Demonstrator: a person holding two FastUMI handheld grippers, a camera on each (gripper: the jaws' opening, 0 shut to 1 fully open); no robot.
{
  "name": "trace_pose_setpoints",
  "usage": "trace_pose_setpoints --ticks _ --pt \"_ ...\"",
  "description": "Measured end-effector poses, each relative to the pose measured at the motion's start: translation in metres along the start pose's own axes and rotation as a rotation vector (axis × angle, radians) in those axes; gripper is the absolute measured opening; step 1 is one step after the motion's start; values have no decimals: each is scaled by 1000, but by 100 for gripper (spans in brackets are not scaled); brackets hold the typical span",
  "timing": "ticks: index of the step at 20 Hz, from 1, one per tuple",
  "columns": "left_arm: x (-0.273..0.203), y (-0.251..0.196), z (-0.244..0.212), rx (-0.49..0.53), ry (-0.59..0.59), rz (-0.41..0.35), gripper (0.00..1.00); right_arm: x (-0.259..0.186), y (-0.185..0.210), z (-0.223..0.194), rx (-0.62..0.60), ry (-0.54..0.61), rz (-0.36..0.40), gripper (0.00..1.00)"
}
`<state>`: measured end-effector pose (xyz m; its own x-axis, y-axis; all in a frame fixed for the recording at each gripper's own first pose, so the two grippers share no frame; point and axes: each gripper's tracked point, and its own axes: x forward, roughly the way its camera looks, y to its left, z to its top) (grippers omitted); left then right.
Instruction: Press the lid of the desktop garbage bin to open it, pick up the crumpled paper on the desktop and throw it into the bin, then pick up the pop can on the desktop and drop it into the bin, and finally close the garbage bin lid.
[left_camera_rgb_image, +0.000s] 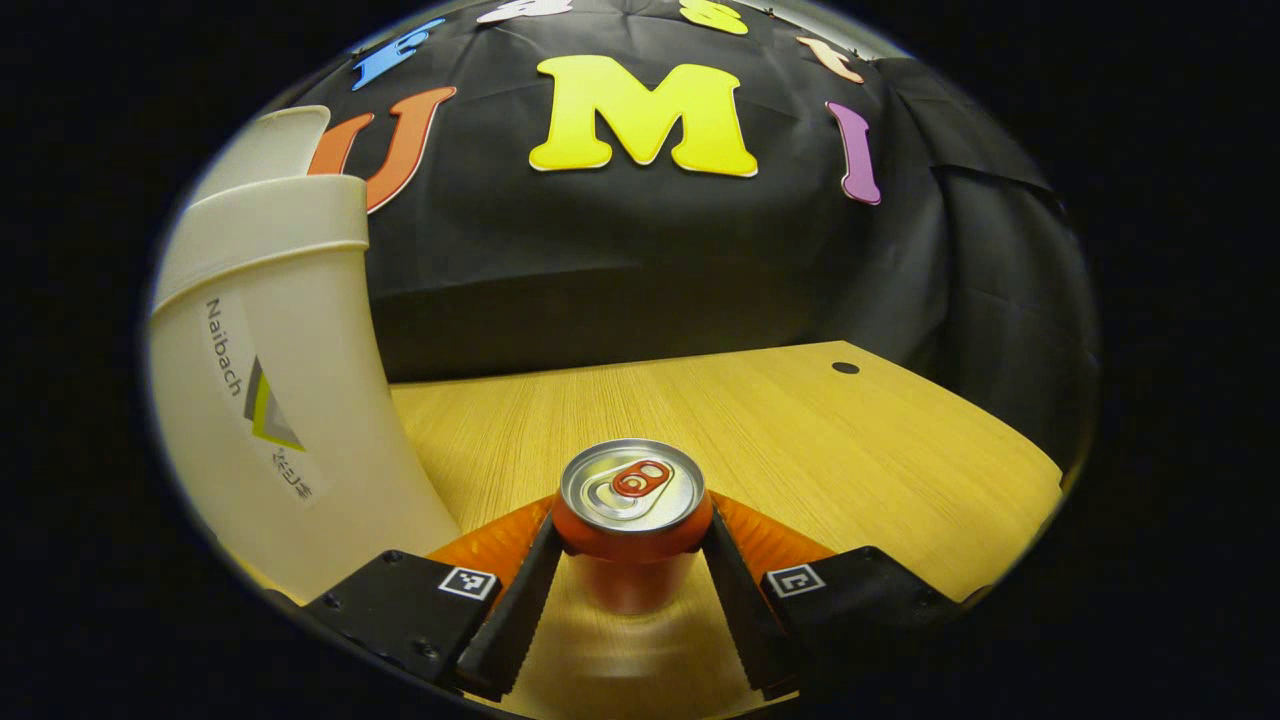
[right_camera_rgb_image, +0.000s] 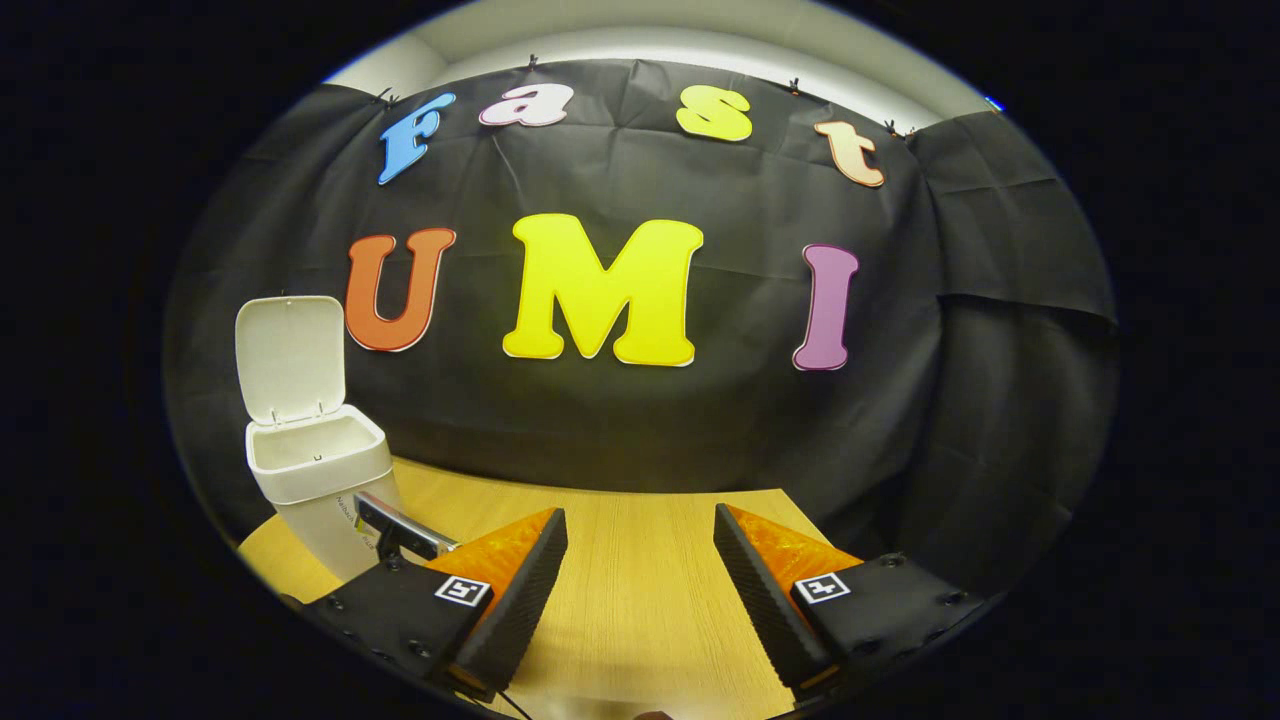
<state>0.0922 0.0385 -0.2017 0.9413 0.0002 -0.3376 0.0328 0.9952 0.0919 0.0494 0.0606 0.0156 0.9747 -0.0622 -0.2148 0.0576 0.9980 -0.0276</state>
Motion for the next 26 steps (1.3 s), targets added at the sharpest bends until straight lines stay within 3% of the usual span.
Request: trace_pose_setpoints --ticks 5,13,21,26 --pt "-35 17 45 -24 -62 24 82 4 -5 -3 24 -10 8 94" --pt "-82 55 159 7 -250 95 82 4 7 0 77 -18 66 94" --pt "-108 112 217 6 -348 207 81 6 18 5 102 -30 82 94" --pt "-112 176 241 -38 -365 306 82 2 34 -2 85 -15 111 93"
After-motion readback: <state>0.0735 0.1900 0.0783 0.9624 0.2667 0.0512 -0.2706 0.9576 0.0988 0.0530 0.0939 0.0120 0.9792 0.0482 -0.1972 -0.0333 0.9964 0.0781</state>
